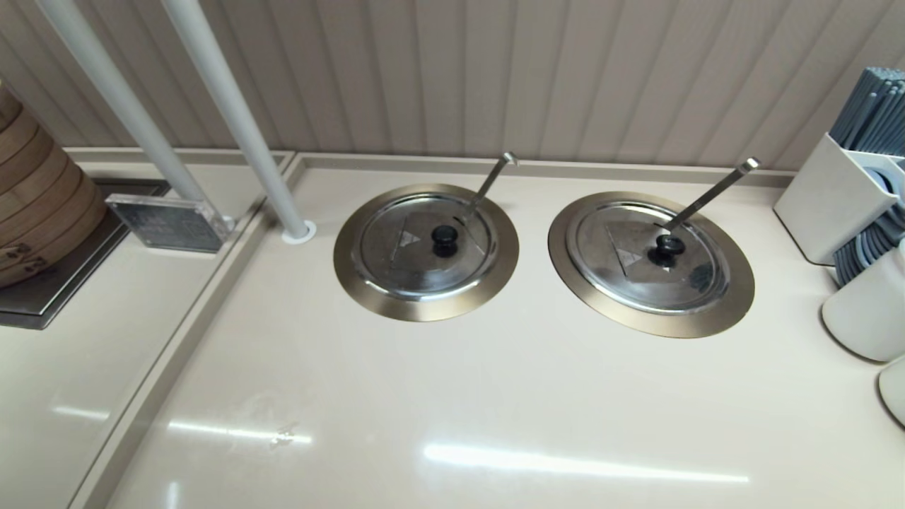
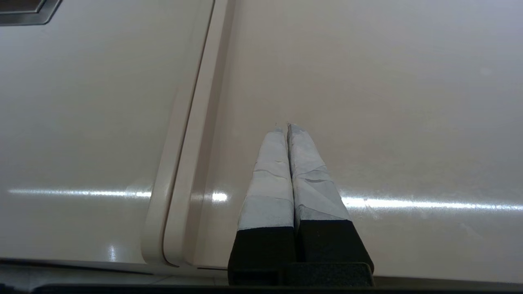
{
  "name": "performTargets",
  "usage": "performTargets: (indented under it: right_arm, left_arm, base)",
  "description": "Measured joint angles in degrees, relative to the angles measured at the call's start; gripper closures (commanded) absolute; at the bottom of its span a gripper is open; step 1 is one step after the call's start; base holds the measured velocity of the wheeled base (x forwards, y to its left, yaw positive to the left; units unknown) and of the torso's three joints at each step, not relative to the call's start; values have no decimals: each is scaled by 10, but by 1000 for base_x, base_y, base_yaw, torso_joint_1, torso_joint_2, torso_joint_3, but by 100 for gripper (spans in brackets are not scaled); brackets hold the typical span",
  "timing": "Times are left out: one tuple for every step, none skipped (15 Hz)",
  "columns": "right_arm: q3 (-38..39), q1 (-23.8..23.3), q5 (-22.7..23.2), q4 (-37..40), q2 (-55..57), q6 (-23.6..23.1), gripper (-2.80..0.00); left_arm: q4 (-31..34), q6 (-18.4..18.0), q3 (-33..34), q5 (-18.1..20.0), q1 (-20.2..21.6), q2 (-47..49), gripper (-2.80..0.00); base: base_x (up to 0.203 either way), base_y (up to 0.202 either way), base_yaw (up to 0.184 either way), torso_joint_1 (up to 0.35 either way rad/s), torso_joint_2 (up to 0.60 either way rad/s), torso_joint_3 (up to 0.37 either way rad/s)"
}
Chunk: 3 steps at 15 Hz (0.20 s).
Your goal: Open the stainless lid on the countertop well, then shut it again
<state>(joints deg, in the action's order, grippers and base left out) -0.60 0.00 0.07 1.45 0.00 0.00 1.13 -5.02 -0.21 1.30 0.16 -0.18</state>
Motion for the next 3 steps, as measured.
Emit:
performTargets:
  right_arm:
    - [0, 0, 0, 0, 0, 0, 0]
    - [0, 0, 0, 0, 0, 0, 0]
    - [0, 0, 0, 0, 0, 0, 0]
  left_arm:
    - [0, 0, 0, 0, 0, 0, 0]
    - [0, 1, 0, 0, 0, 0, 0]
    - [0, 2, 0, 0, 0, 0, 0]
  base:
    - [0, 0, 0, 0, 0, 0]
    - [0, 0, 0, 0, 0, 0]
    - [0, 0, 0, 0, 0, 0]
